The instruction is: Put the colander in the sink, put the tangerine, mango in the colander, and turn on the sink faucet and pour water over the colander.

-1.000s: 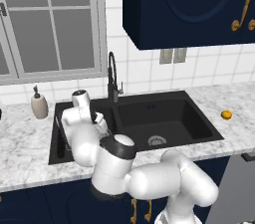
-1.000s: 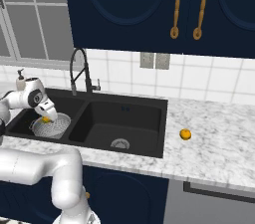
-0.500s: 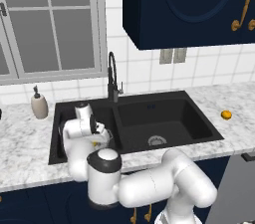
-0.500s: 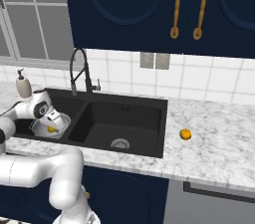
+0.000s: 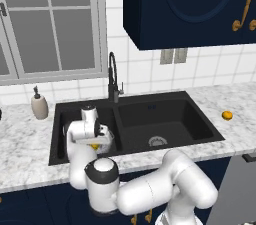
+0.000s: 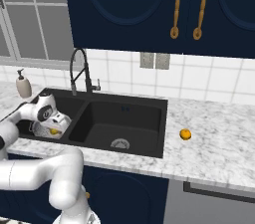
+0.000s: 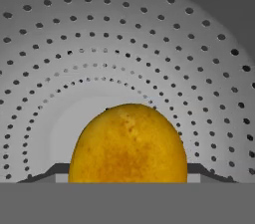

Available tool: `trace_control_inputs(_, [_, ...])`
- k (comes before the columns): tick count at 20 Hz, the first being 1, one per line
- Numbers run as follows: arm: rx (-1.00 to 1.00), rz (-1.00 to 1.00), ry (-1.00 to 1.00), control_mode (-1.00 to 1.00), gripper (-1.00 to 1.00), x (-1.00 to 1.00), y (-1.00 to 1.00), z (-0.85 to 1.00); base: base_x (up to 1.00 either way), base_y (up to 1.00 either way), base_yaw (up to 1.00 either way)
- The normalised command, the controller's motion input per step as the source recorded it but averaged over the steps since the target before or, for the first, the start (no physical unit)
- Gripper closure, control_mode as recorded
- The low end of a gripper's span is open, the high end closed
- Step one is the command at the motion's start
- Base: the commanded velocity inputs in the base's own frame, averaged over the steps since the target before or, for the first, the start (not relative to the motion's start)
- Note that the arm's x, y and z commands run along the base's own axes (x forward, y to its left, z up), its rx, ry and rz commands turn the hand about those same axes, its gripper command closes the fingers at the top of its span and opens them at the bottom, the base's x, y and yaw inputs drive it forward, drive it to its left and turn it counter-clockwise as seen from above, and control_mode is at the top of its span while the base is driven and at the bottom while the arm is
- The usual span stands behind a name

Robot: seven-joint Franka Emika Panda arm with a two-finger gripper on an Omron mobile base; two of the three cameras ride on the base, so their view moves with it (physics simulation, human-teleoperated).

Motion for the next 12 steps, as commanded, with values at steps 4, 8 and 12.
trace_control_inputs(4, [0.00, 0.03, -0.01, -1.00, -1.00, 0.00, 0.23, -0.38, 0.00, 0.00, 0.00])
trace_control_inputs(8, [0.00, 0.00, -0.04, -1.00, -1.00, 0.00, 0.08, -0.03, 0.00, 0.00, 0.00])
trace_control_inputs(12, [0.00, 0.00, -0.12, -1.00, -1.00, 0.00, 0.00, 0.34, 0.00, 0.00, 0.00])
